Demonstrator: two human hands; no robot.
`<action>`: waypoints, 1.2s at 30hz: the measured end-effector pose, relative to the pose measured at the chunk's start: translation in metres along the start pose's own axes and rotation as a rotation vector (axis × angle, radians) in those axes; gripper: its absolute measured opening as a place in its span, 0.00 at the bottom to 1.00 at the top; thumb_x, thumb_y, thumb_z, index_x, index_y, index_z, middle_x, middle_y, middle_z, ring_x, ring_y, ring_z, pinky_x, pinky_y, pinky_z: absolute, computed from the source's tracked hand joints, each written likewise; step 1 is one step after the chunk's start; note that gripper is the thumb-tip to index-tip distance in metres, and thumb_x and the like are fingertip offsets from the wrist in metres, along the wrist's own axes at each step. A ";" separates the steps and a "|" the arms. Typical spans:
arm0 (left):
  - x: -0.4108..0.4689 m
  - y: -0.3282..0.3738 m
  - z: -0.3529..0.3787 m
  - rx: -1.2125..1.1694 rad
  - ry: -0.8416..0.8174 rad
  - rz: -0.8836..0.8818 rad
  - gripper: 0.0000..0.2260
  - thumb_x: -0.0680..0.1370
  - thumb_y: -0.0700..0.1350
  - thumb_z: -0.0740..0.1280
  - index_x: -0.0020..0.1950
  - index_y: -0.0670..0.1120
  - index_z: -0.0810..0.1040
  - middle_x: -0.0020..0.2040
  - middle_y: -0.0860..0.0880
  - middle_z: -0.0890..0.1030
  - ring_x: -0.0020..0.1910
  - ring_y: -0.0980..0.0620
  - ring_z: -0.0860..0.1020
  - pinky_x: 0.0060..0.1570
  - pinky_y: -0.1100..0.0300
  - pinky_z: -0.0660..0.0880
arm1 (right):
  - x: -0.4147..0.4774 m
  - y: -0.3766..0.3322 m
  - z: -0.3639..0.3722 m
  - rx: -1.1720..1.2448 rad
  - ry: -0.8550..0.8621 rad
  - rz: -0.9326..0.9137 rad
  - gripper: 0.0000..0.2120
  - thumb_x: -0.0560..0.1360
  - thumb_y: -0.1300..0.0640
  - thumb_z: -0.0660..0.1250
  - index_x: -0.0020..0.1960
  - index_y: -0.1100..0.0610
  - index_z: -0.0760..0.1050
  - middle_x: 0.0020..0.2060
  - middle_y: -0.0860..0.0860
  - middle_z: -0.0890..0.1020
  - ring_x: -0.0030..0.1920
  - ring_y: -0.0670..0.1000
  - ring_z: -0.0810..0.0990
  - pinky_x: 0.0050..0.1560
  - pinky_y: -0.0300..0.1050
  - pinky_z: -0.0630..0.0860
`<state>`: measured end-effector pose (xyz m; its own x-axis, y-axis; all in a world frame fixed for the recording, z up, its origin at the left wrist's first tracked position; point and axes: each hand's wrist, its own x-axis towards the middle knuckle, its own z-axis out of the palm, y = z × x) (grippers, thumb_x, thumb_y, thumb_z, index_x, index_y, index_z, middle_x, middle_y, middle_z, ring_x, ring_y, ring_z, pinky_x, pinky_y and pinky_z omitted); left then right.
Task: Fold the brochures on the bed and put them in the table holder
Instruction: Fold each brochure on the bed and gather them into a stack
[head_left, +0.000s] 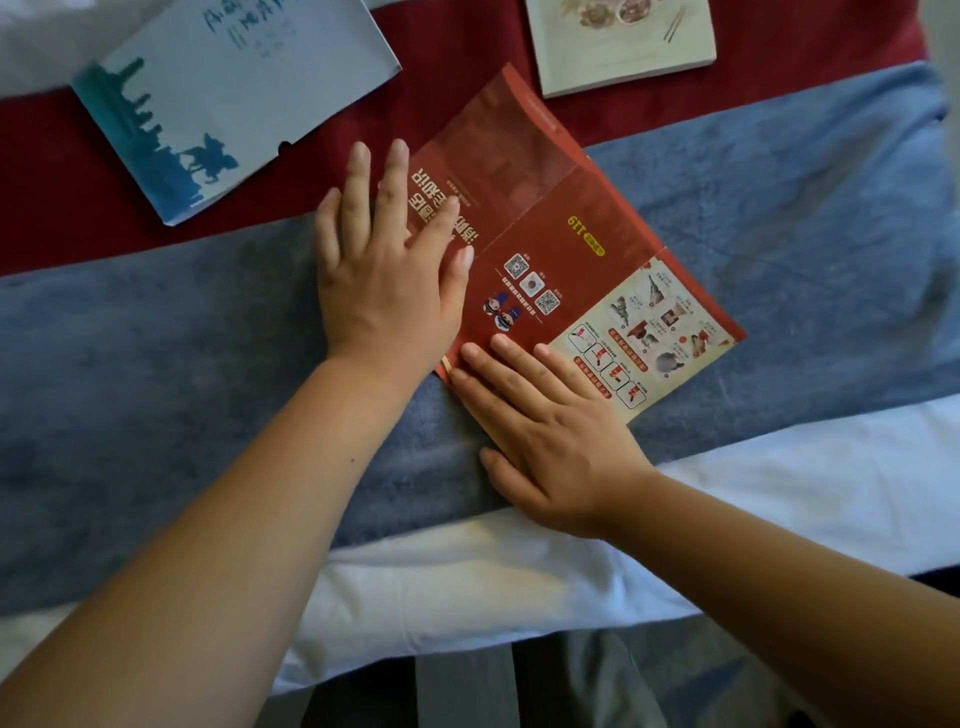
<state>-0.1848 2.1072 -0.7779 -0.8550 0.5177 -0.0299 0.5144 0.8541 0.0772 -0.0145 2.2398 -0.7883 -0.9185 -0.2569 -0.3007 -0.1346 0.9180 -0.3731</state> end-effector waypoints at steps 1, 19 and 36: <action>-0.002 0.002 -0.002 0.013 0.007 -0.004 0.20 0.84 0.58 0.56 0.74 0.55 0.75 0.84 0.44 0.55 0.83 0.38 0.50 0.77 0.41 0.51 | 0.000 -0.002 0.003 0.006 0.022 0.011 0.32 0.84 0.41 0.50 0.85 0.51 0.50 0.84 0.49 0.52 0.84 0.51 0.44 0.83 0.55 0.44; -0.008 -0.013 0.010 -0.113 -0.225 0.037 0.23 0.87 0.55 0.52 0.83 0.55 0.58 0.84 0.47 0.53 0.83 0.41 0.49 0.80 0.42 0.47 | 0.034 -0.039 -0.045 0.685 0.031 0.448 0.37 0.78 0.69 0.58 0.85 0.53 0.54 0.84 0.44 0.49 0.82 0.41 0.42 0.68 0.21 0.34; -0.001 0.004 0.005 -0.052 -0.191 0.062 0.35 0.81 0.41 0.63 0.84 0.58 0.51 0.85 0.47 0.46 0.83 0.41 0.46 0.80 0.40 0.44 | 0.031 -0.016 -0.031 -0.074 -0.102 0.614 0.37 0.82 0.31 0.36 0.83 0.49 0.32 0.83 0.62 0.39 0.82 0.68 0.40 0.81 0.63 0.47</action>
<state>-0.1819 2.1101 -0.7827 -0.7915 0.5733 -0.2120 0.5572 0.8193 0.1355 -0.0523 2.2264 -0.7646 -0.7971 0.2995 -0.5243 0.3775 0.9249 -0.0455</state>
